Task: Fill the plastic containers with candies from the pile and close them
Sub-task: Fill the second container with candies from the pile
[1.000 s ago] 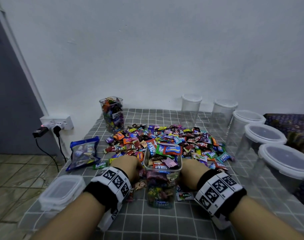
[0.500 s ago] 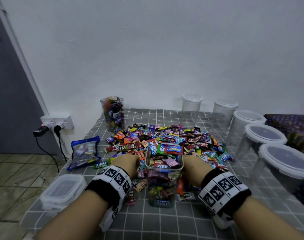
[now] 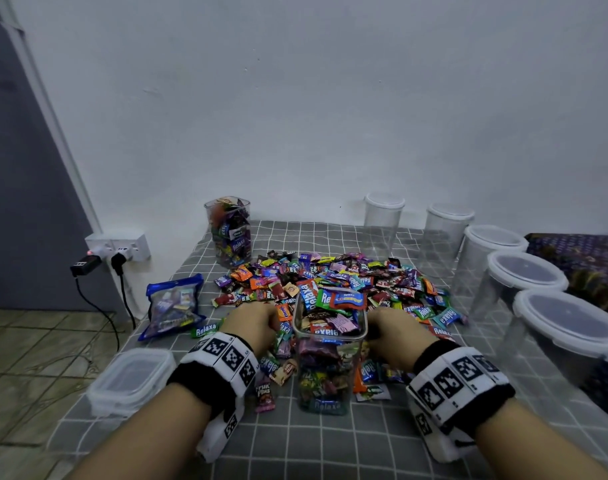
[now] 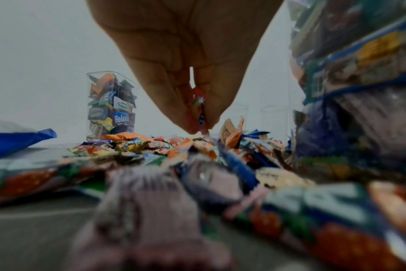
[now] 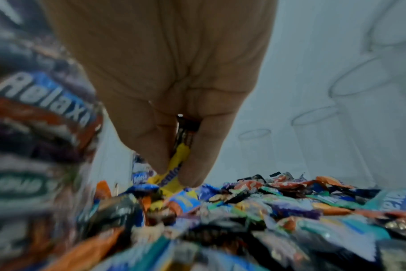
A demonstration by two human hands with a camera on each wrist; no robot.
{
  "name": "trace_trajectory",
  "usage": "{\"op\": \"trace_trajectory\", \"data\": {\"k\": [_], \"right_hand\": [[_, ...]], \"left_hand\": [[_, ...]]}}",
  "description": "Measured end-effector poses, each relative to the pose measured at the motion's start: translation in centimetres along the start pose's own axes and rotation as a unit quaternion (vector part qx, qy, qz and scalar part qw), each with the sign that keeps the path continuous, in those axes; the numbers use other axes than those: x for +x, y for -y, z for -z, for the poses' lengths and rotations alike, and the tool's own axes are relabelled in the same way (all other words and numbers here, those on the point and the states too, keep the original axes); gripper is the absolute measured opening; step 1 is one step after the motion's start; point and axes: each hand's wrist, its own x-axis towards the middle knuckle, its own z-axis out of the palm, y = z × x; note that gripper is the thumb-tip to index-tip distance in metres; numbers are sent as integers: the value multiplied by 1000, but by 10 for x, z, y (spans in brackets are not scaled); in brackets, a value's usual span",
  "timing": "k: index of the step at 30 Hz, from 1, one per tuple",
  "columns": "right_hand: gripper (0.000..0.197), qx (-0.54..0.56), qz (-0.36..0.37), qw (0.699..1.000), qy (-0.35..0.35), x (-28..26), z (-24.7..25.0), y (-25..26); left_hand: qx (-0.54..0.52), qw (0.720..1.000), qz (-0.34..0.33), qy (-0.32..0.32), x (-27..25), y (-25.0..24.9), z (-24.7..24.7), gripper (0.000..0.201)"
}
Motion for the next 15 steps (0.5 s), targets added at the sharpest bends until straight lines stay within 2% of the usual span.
{"op": "trace_trajectory", "data": {"k": [2, 4, 7, 9, 12, 15], "right_hand": [[5, 23, -1, 999, -44, -8, 16, 1], [13, 49, 4, 994, -97, -17, 36, 5], [11, 90, 53, 974, -199, -28, 63, 16], [10, 116, 96, 958, -243, -34, 74, 29], [11, 128, 161, 945, -253, -40, 76, 53], [11, 126, 206, 946, -215, -41, 64, 67]], "left_hand": [[-28, 999, -8, -29, -6, -1, 6, 18], [-70, 996, -9, -47, -12, -1, 13, 20], [-127, 988, 3, -85, -19, -2, 22, 19], [-165, 980, -2, -108, -21, -4, 28, 19], [-208, 968, -18, -138, -25, -9, 40, 27], [-242, 958, -35, -148, -29, -16, 50, 34]]}}
